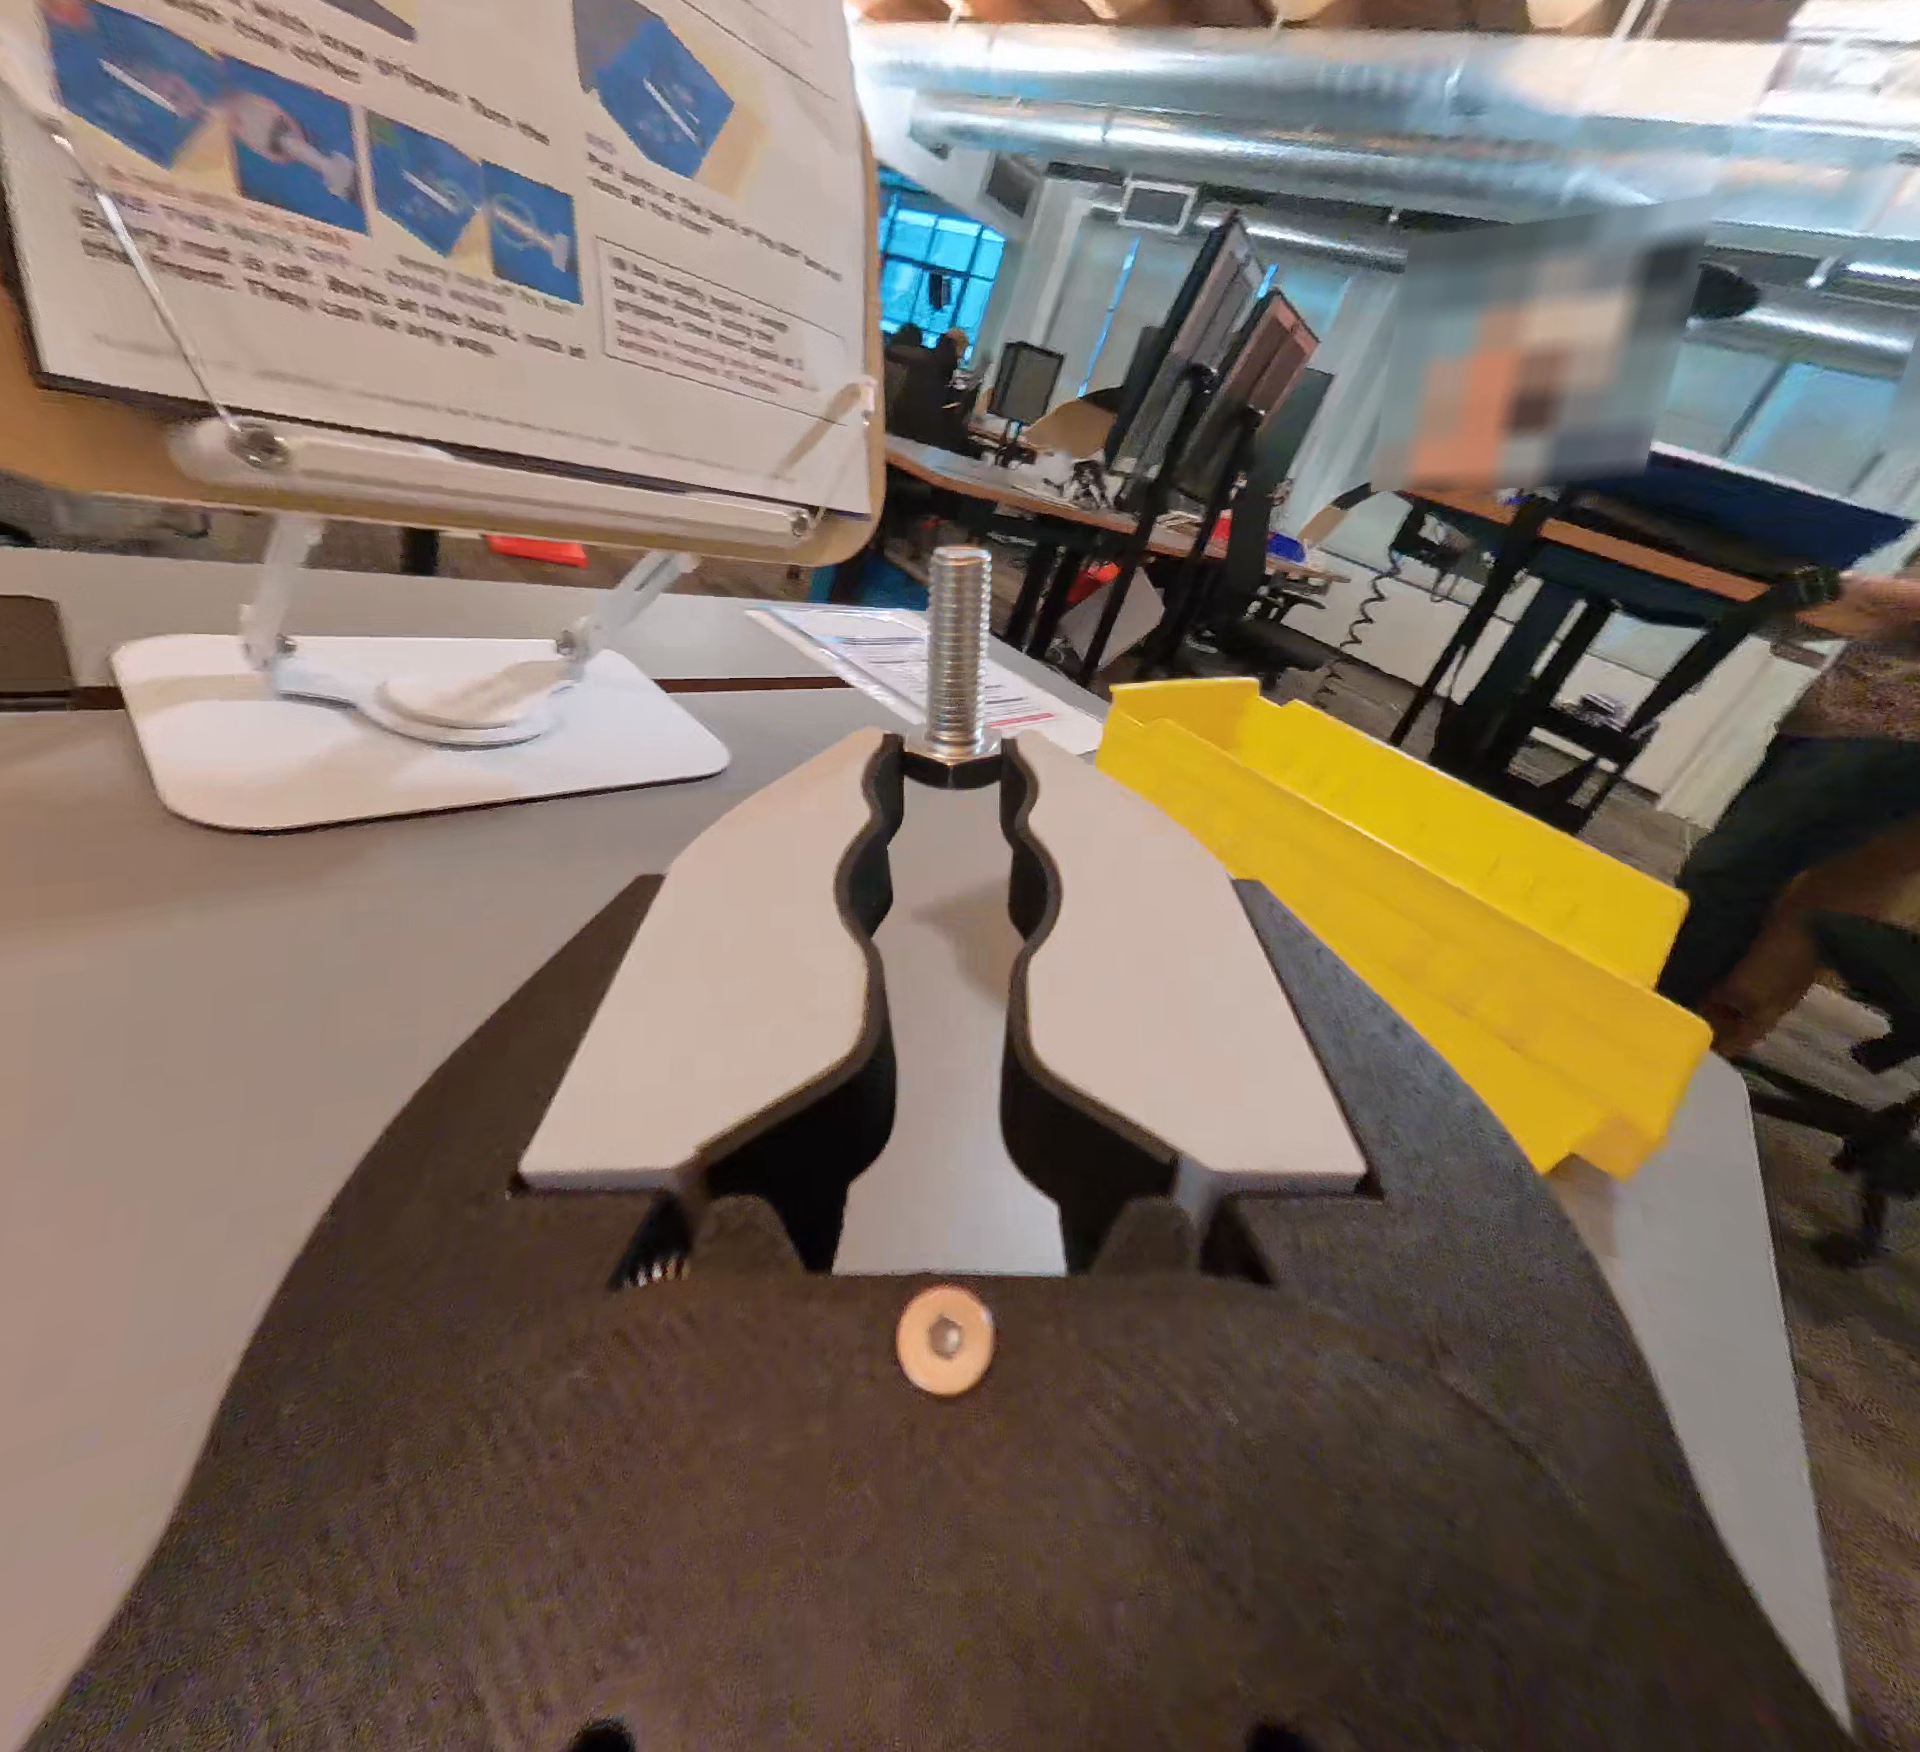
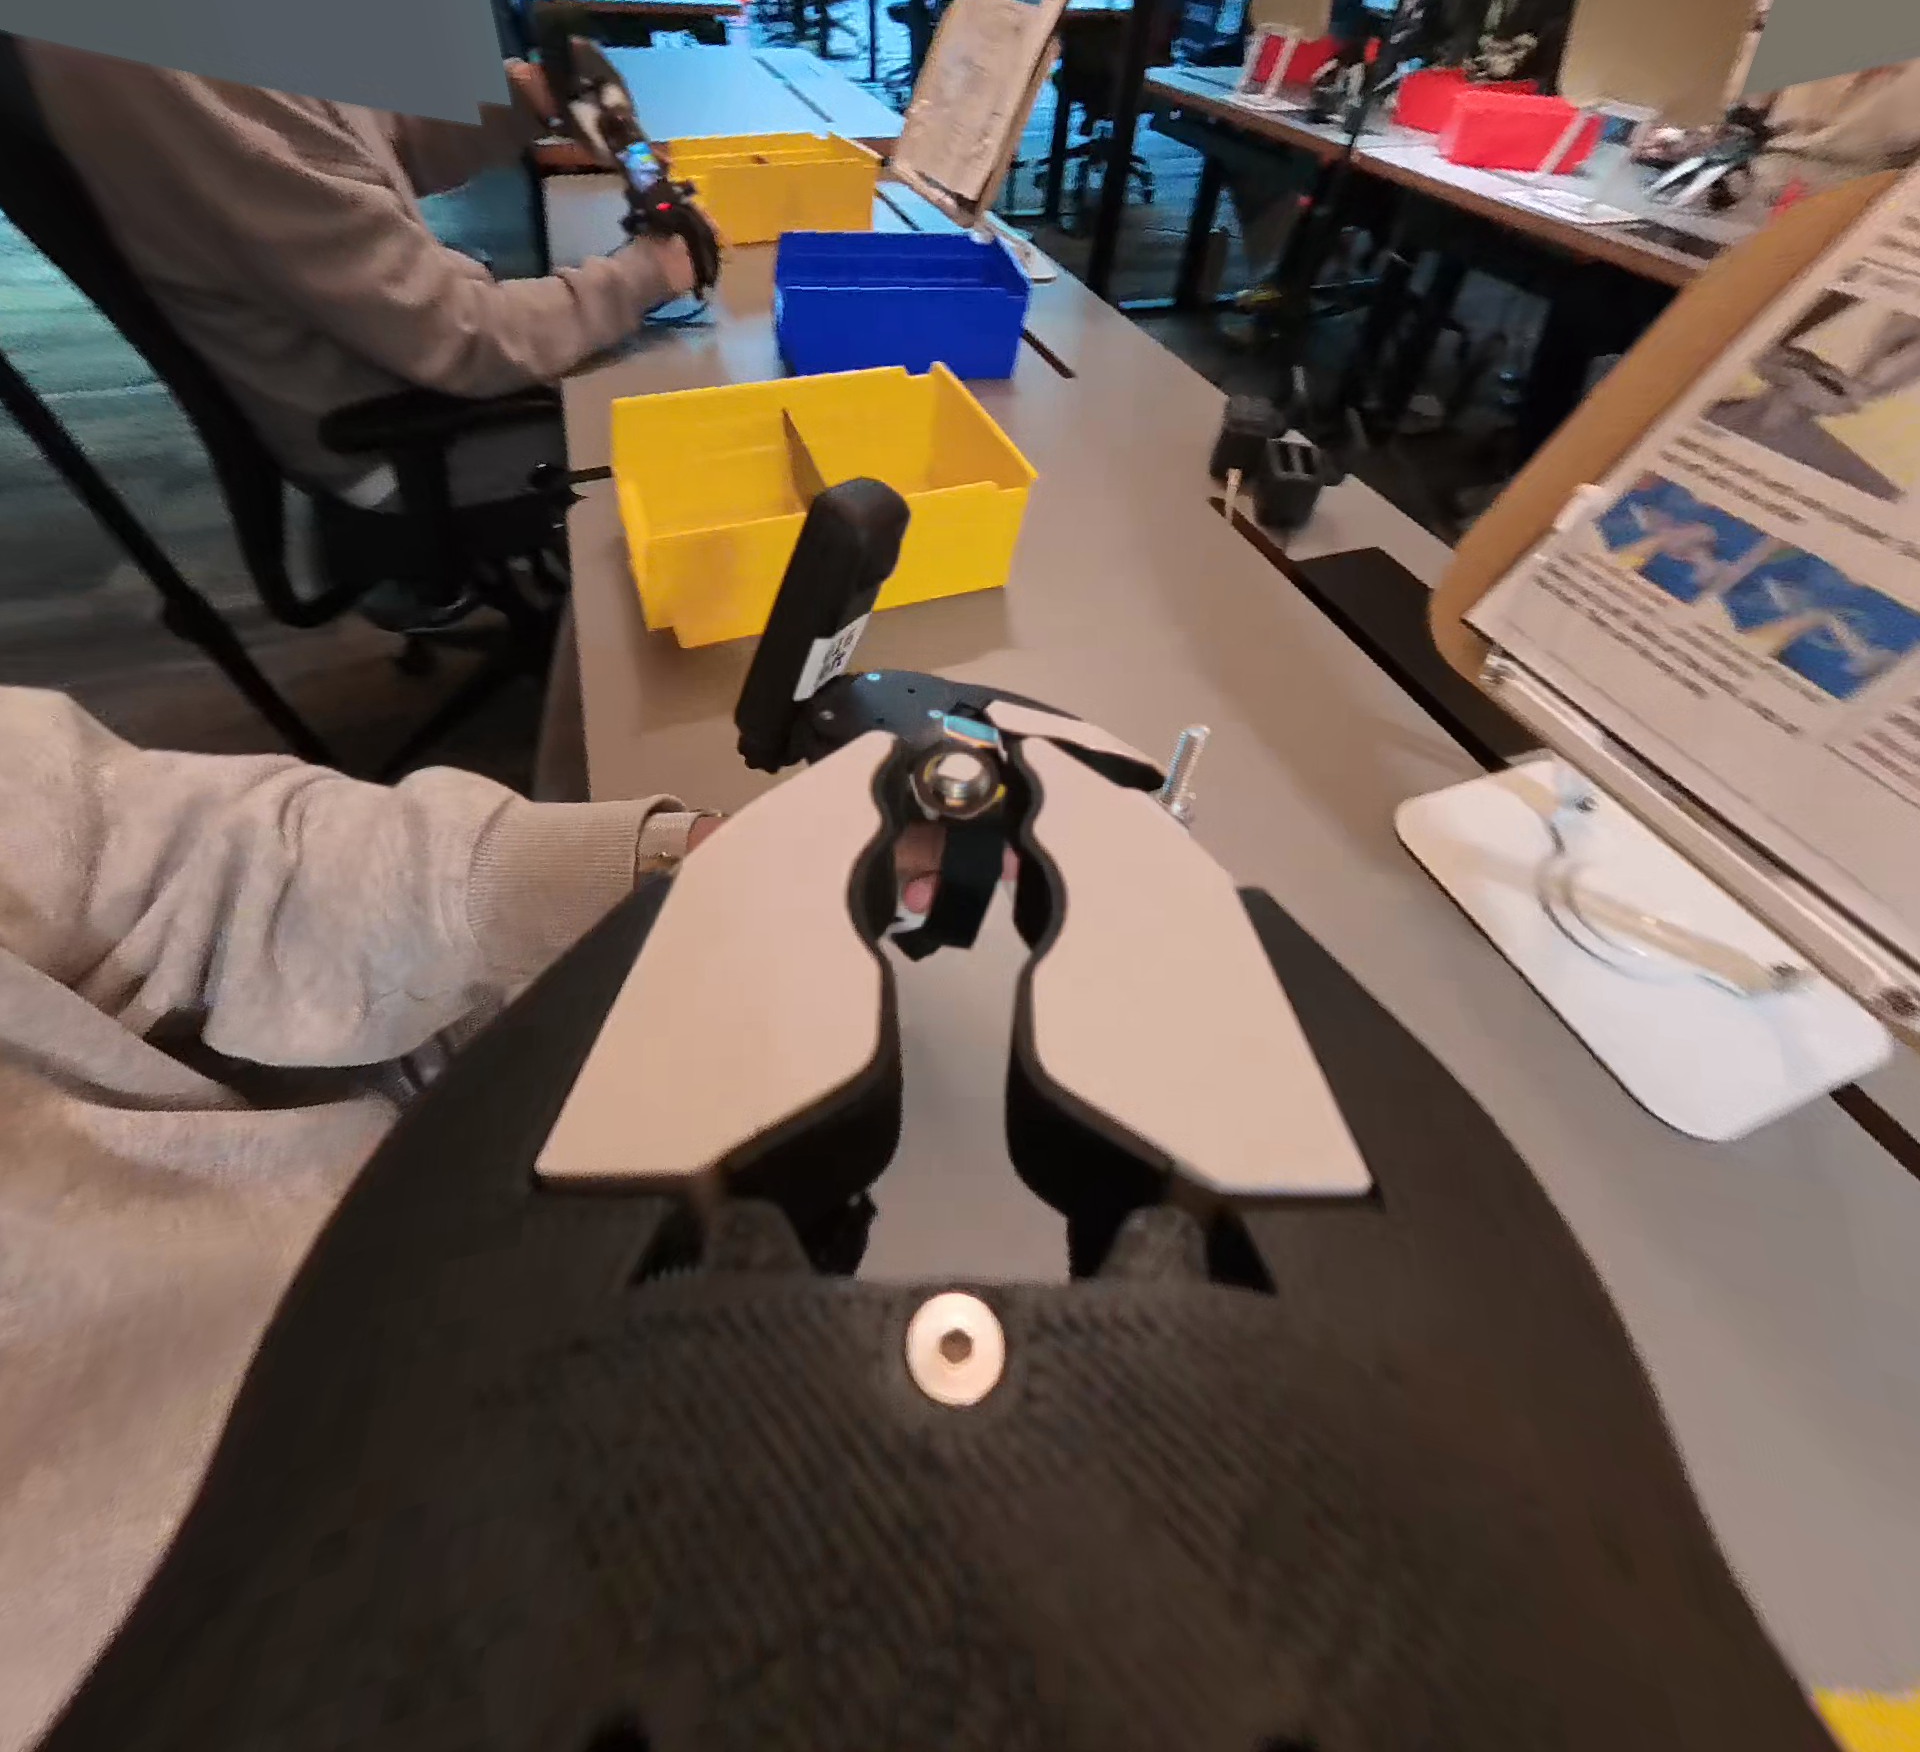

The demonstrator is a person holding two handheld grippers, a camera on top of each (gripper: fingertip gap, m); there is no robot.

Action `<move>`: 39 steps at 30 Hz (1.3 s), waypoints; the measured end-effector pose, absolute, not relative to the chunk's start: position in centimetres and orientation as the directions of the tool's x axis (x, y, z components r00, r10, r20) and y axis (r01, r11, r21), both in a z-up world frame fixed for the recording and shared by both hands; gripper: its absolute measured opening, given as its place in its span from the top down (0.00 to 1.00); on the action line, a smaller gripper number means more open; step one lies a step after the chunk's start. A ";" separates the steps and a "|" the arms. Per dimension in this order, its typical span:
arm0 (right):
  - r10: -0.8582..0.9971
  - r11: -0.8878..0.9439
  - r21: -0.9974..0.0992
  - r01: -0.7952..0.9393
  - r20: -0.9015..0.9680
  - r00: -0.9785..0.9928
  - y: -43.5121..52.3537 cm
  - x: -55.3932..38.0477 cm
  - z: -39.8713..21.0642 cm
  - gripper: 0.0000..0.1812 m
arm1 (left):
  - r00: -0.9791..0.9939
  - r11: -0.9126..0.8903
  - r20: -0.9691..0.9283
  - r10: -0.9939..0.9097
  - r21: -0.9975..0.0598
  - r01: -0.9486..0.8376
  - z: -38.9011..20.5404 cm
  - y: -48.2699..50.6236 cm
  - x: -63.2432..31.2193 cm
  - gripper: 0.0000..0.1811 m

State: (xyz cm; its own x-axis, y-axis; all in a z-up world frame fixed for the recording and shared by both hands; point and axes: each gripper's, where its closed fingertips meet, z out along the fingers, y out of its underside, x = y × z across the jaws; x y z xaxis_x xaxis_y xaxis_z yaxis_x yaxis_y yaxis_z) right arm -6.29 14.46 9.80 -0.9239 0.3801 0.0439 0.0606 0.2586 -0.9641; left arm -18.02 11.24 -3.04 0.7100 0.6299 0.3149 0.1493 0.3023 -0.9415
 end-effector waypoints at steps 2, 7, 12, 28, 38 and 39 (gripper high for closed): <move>0.416 0.266 -0.961 0.074 0.045 -0.908 15.9 -6.4 9.3 0.90 | 0.724 0.293 0.296 0.623 -0.947 0.135 -3.6 11.4 -17.9 0.90; 0.484 0.281 -0.951 0.130 0.023 -0.875 18.0 -7.1 7.6 0.90 | 0.748 0.227 0.220 0.626 -0.969 0.095 -4.7 11.2 -17.9 0.90; 0.447 0.233 -0.967 0.103 0.012 -0.894 16.2 -7.7 10.5 0.90 | 0.787 0.215 0.238 0.569 -0.967 0.137 -5.6 12.6 -16.6 0.90; 0.437 0.585 -0.806 0.090 0.220 -0.872 13.6 -12.6 1.1 0.90 | 0.838 0.060 0.086 0.538 -0.996 0.064 -6.9 12.6 -13.8 0.90; 0.160 0.729 -0.684 -0.005 0.177 -0.971 14.9 -10.5 -3.2 0.90 | 0.923 0.004 0.049 0.381 -0.999 0.051 -8.0 15.7 -10.8 0.90; 0.150 0.749 -0.663 -0.006 0.177 -0.973 15.2 -10.4 -3.5 0.90 | 0.930 0.001 0.054 0.364 -0.998 0.057 -8.1 15.9 -10.6 0.90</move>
State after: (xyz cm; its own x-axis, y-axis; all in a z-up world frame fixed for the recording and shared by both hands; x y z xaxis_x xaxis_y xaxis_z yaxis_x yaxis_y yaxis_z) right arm -10.37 15.17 -3.52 -0.9727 0.1495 0.1774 -0.0059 0.7486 -0.6630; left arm -10.58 15.93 -8.12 0.9298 0.3640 0.0538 0.0572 0.0014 -0.9984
